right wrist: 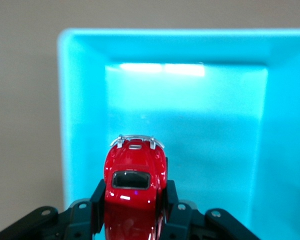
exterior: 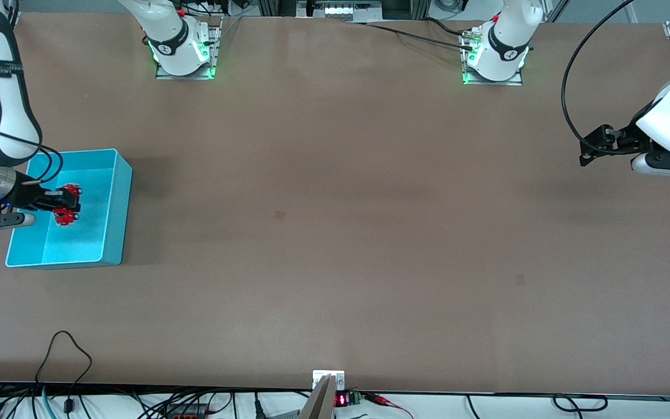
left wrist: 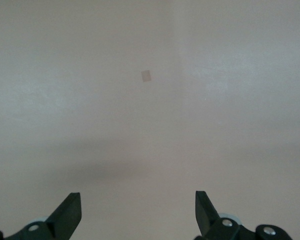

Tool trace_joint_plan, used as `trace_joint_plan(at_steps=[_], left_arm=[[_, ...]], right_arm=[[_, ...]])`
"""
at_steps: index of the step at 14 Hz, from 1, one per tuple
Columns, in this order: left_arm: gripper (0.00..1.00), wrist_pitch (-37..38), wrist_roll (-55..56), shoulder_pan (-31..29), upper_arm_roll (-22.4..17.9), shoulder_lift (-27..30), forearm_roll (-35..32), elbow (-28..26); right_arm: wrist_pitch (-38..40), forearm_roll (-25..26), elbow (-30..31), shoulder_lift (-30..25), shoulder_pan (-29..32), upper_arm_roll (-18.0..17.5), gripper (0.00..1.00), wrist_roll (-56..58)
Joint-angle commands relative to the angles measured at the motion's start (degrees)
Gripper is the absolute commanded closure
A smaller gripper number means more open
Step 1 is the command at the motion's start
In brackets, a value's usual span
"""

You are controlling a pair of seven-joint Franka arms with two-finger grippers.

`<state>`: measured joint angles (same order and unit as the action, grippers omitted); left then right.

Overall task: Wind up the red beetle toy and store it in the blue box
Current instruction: 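Lower the red car into the cyan box and open the right gripper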

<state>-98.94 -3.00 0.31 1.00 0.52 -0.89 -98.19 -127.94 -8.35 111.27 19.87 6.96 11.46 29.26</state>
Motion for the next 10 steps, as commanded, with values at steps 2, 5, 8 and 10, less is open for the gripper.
trace_joint_plan(at_steps=[2, 5, 8, 10], left_arm=[[0.0, 0.24, -0.08, -0.31, 0.14, -0.26, -0.87, 1.07], [0.0, -0.2, -0.08, -0.31, 0.14, -0.35, -0.96, 1.42], [0.0, -0.38, -0.08, -0.4, 0.14, -0.96, -0.96, 2.21], [0.0, -0.55, -0.08, -0.49, -0.12, -0.96, -0.87, 2.21]], right_arm=[[-3.11, 3.69, -0.35, 3.68, 0.51, -0.65, 1.0, -3.67], [-3.54, 3.34, -0.26, 6.75, 0.6, -0.65, 1.0, -4.3], [-8.19, 3.08, 0.0, 8.95, 0.6, -0.57, 0.99, -4.48], [-10.83, 2.81, 0.0, 10.53, 0.51, -0.57, 0.97, -4.57]])
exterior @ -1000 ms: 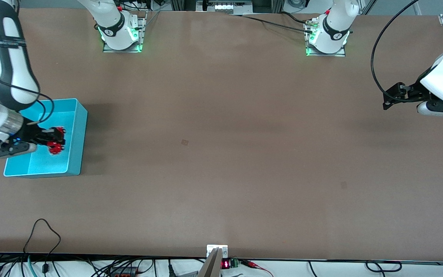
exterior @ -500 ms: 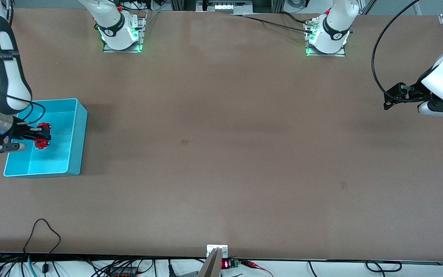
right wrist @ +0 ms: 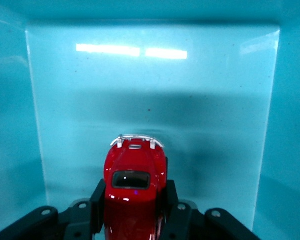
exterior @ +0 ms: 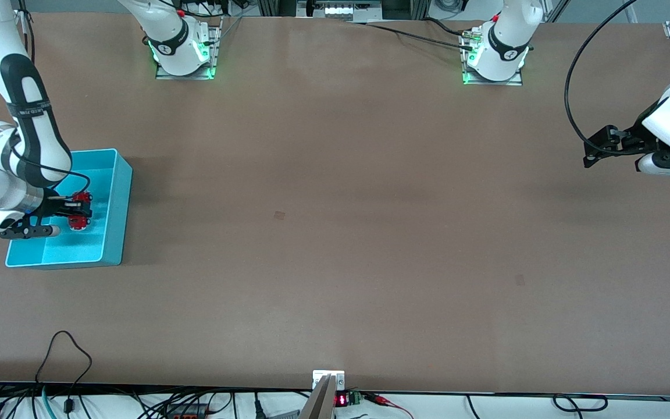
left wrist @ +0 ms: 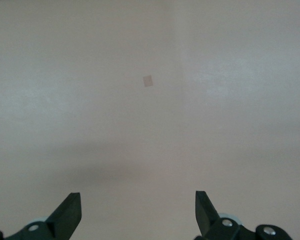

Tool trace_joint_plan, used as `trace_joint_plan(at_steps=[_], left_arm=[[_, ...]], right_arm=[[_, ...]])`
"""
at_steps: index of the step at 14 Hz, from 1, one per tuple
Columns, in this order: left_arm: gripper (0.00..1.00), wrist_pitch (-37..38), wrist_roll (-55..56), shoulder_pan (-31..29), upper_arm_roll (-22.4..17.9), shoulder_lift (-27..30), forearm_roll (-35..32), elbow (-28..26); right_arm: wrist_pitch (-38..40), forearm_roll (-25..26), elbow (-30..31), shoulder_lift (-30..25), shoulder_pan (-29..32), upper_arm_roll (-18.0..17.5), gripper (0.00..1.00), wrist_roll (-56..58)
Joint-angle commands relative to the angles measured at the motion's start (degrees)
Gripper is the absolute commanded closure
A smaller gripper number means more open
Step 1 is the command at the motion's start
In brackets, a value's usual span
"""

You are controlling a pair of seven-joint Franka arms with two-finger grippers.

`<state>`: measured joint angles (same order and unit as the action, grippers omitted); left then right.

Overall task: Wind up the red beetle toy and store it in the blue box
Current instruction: 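Lower the red car into the cyan box and open the right gripper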

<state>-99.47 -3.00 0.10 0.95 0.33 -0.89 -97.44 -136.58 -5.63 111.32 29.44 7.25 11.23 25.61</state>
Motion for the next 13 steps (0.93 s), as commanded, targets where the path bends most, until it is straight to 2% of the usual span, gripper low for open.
trace_joint_plan(at_steps=[1, 2, 3, 4, 5, 8, 13], left_arm=[[0.0, -0.8, -0.08, -0.37, -0.33, -0.86, -0.87, 1.46], [0.0, -2.55, -0.16, -0.45, -0.42, -1.3, -0.96, 1.38], [0.0, -3.18, -0.16, -0.8, -0.42, -1.39, -0.96, 1.46], [0.0, -3.27, -0.08, -0.89, -0.42, -1.56, -0.96, 1.46], [0.0, -3.27, -0.08, -0.81, -0.34, -1.74, -0.96, 1.55], [0.0, -3.27, -0.08, -0.89, -0.25, -1.74, -0.87, 1.55], [0.0, -3.36, -0.08, -0.98, -0.33, -1.83, -0.69, 1.55]], right_arm=[[-3.24, 0.0, -0.05, 1.58, 0.22, -0.33, 0.9, -0.92], [-3.43, -0.08, -0.05, 1.76, 0.22, -0.33, 0.84, -0.92], [-3.43, -0.43, -0.05, 1.85, 0.22, -0.33, 0.51, -0.92], [-3.08, -0.79, -0.05, 1.76, 0.22, -0.33, 0.04, -0.92], [-2.82, -0.79, -0.05, 1.41, 0.22, -0.33, 0.0, -0.74], [4.01, -0.79, -1.71, -2.27, 0.22, -0.25, 0.0, -0.48], [24.65, -0.88, -12.94, -9.56, -0.39, -0.51, 0.0, -3.44]])
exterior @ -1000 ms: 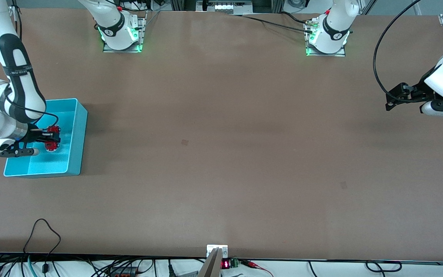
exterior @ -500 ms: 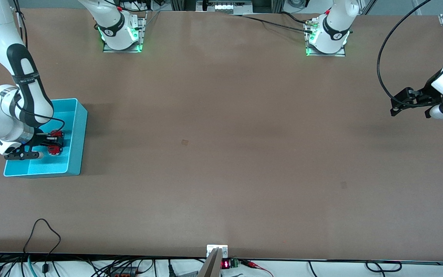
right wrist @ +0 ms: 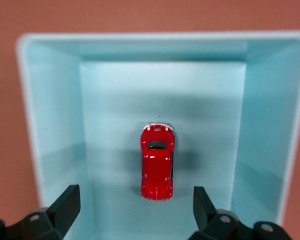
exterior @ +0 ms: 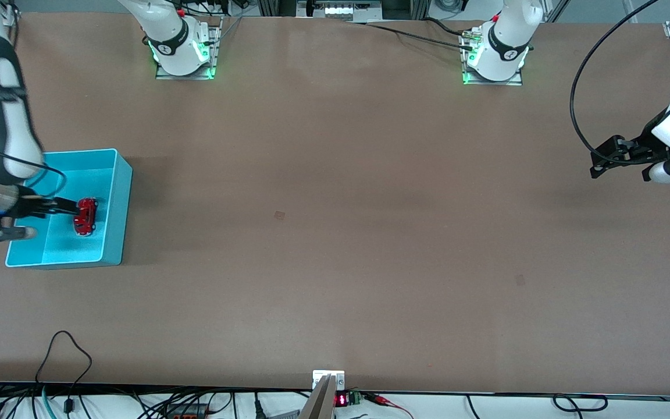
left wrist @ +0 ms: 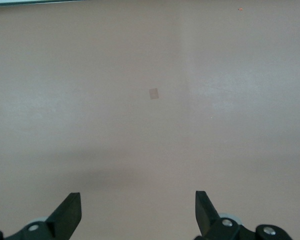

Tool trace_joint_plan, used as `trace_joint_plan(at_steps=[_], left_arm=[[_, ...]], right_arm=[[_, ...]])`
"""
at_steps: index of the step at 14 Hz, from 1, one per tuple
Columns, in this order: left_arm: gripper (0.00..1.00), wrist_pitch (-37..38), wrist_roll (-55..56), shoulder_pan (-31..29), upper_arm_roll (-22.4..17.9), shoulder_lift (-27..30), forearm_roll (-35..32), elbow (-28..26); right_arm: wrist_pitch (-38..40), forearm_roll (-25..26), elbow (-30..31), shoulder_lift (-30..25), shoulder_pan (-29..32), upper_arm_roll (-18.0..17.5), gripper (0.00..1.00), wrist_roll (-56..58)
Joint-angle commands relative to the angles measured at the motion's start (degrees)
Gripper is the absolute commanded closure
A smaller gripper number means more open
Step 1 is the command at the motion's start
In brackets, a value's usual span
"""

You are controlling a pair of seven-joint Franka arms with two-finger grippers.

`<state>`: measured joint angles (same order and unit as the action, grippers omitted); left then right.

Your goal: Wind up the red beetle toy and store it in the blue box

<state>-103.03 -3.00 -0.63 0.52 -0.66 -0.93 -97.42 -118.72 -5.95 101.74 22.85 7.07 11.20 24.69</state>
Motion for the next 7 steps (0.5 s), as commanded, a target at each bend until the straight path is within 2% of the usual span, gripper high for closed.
trace_joint_plan(at_steps=[1, 4, 7], left_arm=[[0.0, 0.2, -0.08, -0.16, 0.1, -0.83, -0.74, 1.53], [0.0, 0.2, -0.08, -0.07, 0.19, -0.83, -0.74, 1.62], [0.0, 0.2, -0.08, -0.16, 0.19, -0.83, -0.39, 1.53]], right_arm=[[10.32, -0.56, -5.31, -4.21, -0.82, -0.47, 0.0, -4.97], [19.12, -2.83, -11.11, -7.29, -3.45, -0.83, 0.0, -11.39], [31.58, -2.5, -17.36, -9.48, -5.56, -0.83, 0.0, -19.74]])
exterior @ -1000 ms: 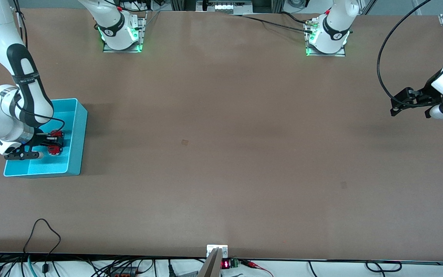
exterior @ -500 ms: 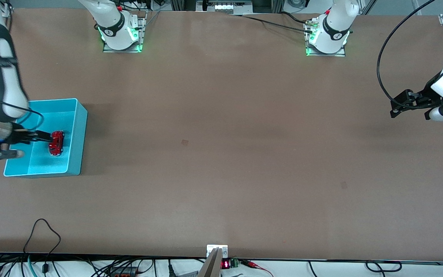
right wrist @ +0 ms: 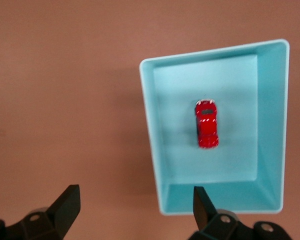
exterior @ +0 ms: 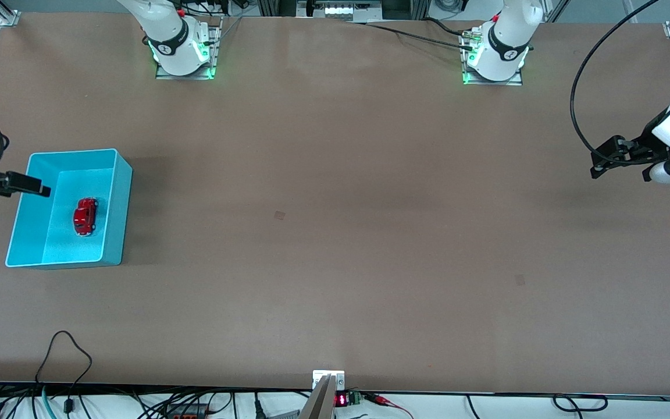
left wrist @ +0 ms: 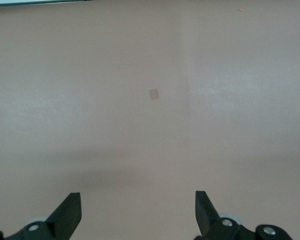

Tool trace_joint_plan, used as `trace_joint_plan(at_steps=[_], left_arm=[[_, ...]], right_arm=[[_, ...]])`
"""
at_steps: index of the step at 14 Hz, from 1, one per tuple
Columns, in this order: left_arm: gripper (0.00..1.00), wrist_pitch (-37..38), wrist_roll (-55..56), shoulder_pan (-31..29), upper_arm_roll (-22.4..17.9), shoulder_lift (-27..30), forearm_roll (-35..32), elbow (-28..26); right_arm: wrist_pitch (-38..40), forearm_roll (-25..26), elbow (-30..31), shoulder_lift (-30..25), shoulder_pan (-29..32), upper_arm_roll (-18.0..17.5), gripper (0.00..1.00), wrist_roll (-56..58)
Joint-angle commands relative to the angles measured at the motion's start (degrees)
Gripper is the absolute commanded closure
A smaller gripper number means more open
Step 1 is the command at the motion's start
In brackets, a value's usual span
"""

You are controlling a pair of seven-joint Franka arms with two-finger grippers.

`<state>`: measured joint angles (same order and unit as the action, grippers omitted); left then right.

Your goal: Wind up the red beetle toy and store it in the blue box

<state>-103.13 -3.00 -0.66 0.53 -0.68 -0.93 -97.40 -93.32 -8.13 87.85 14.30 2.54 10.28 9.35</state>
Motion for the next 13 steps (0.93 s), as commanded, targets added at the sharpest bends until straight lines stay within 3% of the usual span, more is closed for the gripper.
trace_joint_plan(at_steps=[1, 7, 9, 13], left_arm=[[0.0, 0.3, -0.08, -0.13, 0.18, -0.82, -0.39, 1.59], [0.0, 0.73, -0.08, 0.04, 0.52, -2.75, -0.83, 4.32], [0.0, 1.7, -0.08, -0.05, 0.61, -2.67, -0.83, 4.41], [0.0, 1.53, 0.19, 0.57, 2.02, -2.75, -0.83, 4.85]], right_arm=[[7.88, 0.22, -4.52, -2.07, -1.56, 0.09, 0.0, -6.09], [8.15, 5.05, -4.88, -6.56, -2.27, -0.26, 0.0, -7.42], [6.94, 8.73, -1.91, -8.14, -4.46, -0.17, 0.0, -10.58], [3.33, 9.45, 1.53, -9.29, -4.38, -0.44, 0.0, -8.14]])
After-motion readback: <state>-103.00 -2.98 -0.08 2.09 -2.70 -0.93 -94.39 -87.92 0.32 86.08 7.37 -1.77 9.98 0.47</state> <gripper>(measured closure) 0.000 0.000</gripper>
